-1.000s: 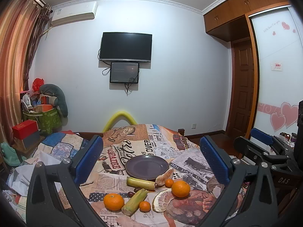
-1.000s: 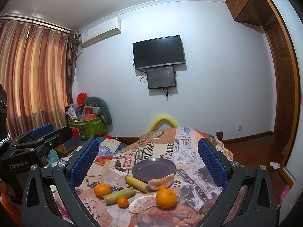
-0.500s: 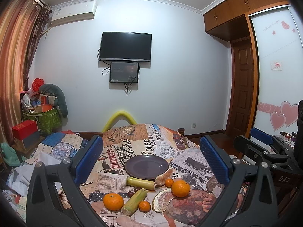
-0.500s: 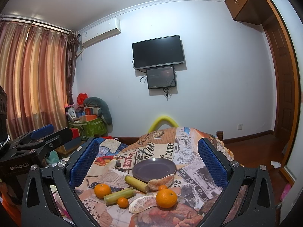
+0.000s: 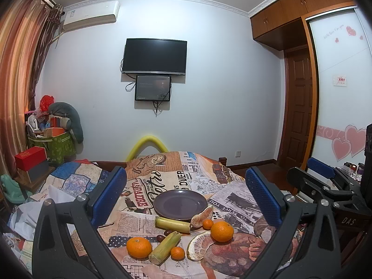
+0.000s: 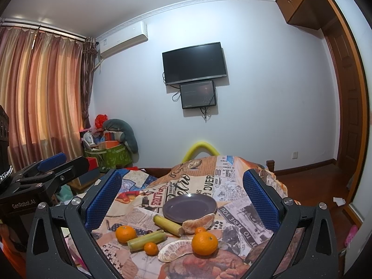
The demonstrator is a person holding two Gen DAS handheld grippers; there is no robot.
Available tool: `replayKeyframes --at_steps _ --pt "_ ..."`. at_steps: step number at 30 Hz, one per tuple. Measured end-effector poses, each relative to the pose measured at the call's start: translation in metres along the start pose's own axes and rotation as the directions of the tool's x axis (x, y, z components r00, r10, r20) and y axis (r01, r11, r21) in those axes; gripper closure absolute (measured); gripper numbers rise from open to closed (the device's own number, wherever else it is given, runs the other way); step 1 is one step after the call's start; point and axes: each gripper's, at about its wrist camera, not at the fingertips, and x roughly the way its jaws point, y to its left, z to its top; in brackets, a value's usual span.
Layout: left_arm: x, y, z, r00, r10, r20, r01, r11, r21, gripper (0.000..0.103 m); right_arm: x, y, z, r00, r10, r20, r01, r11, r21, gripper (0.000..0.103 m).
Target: Organize fruits
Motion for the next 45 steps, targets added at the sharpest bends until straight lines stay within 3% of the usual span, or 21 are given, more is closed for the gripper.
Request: replayKeyframes --at_steps 13,23,25,27,35,39,45 --pt "0.016 0.006 -0.006 1.0 0.007 -0.024 -0.007 1.0 0.021 0.0 0.006 0.001 -0.004 1.0 -0.007 -0.016 0.006 1.0 -0.012 0.0" --pt "0.068 0.052 -0.031 0.985 0.058 -0.163 -0.056 0.998 0.021 0.0 0.052 -0.016 -0.035 0.982 -0.023 -0.186 0.016 0.999 -0.035 0.0" --pt "0.082 0.064 -0.04 0.977 0.072 -0.201 -0.068 0.997 0.027 0.006 0.061 -0.019 -0.043 0.974 -0.023 -0.227 0.015 0.999 -0.039 0.0" --pt "0.098 0.078 -0.05 0.961 0.094 -0.259 -0.087 0.995 0.04 0.017 0.068 -0.022 -0.051 0.965 -0.025 -0.262 0.013 0.999 -0.045 0.0" --pt "0.143 0.117 -0.092 0.899 0.083 -0.429 -0.078 0.996 0.031 0.02 0.103 -0.042 -0.082 0.913 -0.02 -0.406 0.015 1.0 -0.015 0.001" --pt "0.163 0.134 -0.123 0.843 0.057 -0.535 -0.072 0.997 -0.008 0.028 0.118 -0.051 -0.098 0.884 -0.007 -0.467 0.013 1.0 0.009 0.001" --pt "0.176 0.139 -0.156 0.785 0.031 -0.618 -0.074 0.996 -0.044 0.029 0.137 -0.058 -0.12 0.841 0.006 -0.541 0.007 1.0 0.022 0.008"
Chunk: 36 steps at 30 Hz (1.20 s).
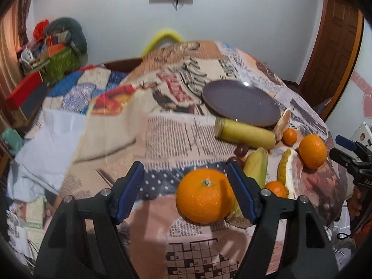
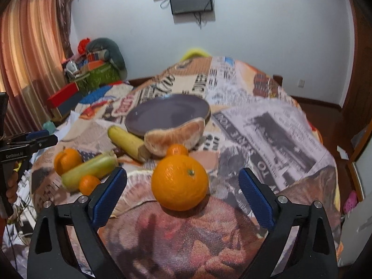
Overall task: Organize fruits
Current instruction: 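Grasp an orange with the left gripper while the right gripper grasps another orange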
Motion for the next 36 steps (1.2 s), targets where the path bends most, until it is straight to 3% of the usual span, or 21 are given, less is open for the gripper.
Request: replayKeyframes --at_steps 8,14,22,31,36 --pt "0.021 -0.004 -0.009 0.997 -0.057 -0.057 0.055 0.998 -0.041 0.029 0.02 -0.004 -0.009 0.998 0.017 -0.062 -0.017 1.0 0.002 0.009" --pt "0.038 -0.011 -0.011 0.991 -0.069 -0.113 0.066 0.997 -0.031 0.03 0.036 -0.006 -0.008 0.995 0.039 -0.097 -0.038 0.999 0.005 0.019" --pt "0.046 -0.011 -0.012 0.989 -0.097 -0.114 0.091 0.994 -0.061 0.038 0.049 -0.006 -0.01 0.986 0.084 -0.147 -0.08 0.996 0.031 0.036" --pt "0.037 -0.016 -0.007 0.993 -0.047 -0.106 0.044 0.998 -0.036 0.039 0.046 -0.004 -0.008 0.986 0.076 -0.149 -0.07 0.997 0.04 0.037" --pt "0.02 -0.016 0.005 0.998 -0.038 -0.057 0.036 0.999 -0.041 0.039 0.036 -0.003 -0.001 0.99 0.069 -0.125 -0.065 0.997 0.033 0.037"
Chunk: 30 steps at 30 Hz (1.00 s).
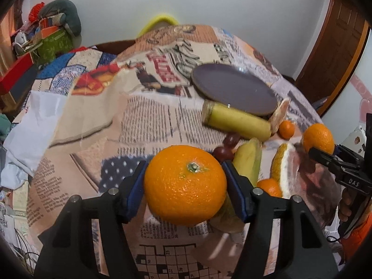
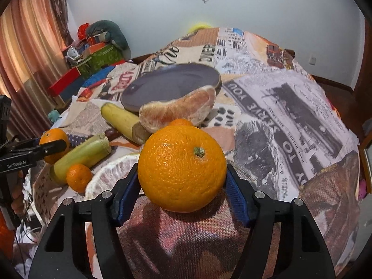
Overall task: Organize fruits
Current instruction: 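Grasp an orange with the left gripper while the right gripper grasps another orange, then carry both oranges onto the dark plate and open both grippers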
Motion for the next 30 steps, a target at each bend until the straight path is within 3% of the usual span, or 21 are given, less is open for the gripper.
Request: replayKeyframes --at_steps 6,16,23,30 --pt "-0.025 -0.011 0.023 0.996 0.004 0.091 -0.006 1.0 0.023 0.039 -0.02 0.003 0.017 0.998 -0.001 0.07 0.002 1.0 -0.017 0.037" --pt "-0.046 -0.033 0.074 0.974 -0.009 0.224 -0.002 0.999 0.049 0.039 -0.037 0.006 0.056 0.983 -0.009 0.181 0.018 0.999 -0.044 0.037" --pt "-0.04 -0.042 0.107 0.96 0.001 0.281 -0.02 0.998 0.065 0.039 -0.035 0.007 0.083 0.971 -0.013 0.24 0.03 0.997 -0.07 0.037" --pt "-0.012 -0.049 0.131 0.96 0.001 0.279 -0.024 0.997 0.079 0.039 -0.019 0.005 0.109 0.964 -0.012 0.264 0.036 0.995 -0.088 0.037"
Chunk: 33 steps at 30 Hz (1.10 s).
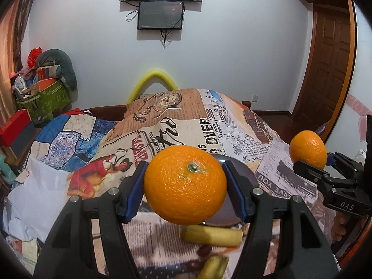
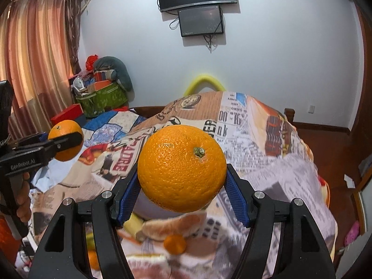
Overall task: Organize fruits
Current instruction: 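Carry both oranges onto the dark plate and open both grippers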
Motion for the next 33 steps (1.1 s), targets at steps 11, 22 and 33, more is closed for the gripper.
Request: replayKeyframes --at_steps 11,22,33 --pt "0.067 0.0 0.007 0.997 -0.004 -0.074 0.003 1.0 -0.014 0.039 0.052 -0.007 0.012 0.999 0.001 -0.046 -0.003 1.0 -0.03 0.037" --pt "0.135 0.003 -0.002 0.975 -0.023 -0.22 0.021 1.0 -0.012 0.039 0.105 -0.012 0.009 0.986 0.004 -0.166 -0.015 0.998 -0.061 0.037" --pt "0.183 0.01 -0.016 0.934 -0.05 -0.354 0.045 0.999 -0.023 0.039 0.147 -0.016 -0.004 0.949 0.025 -0.314 -0.053 0.996 -0.079 0.037"
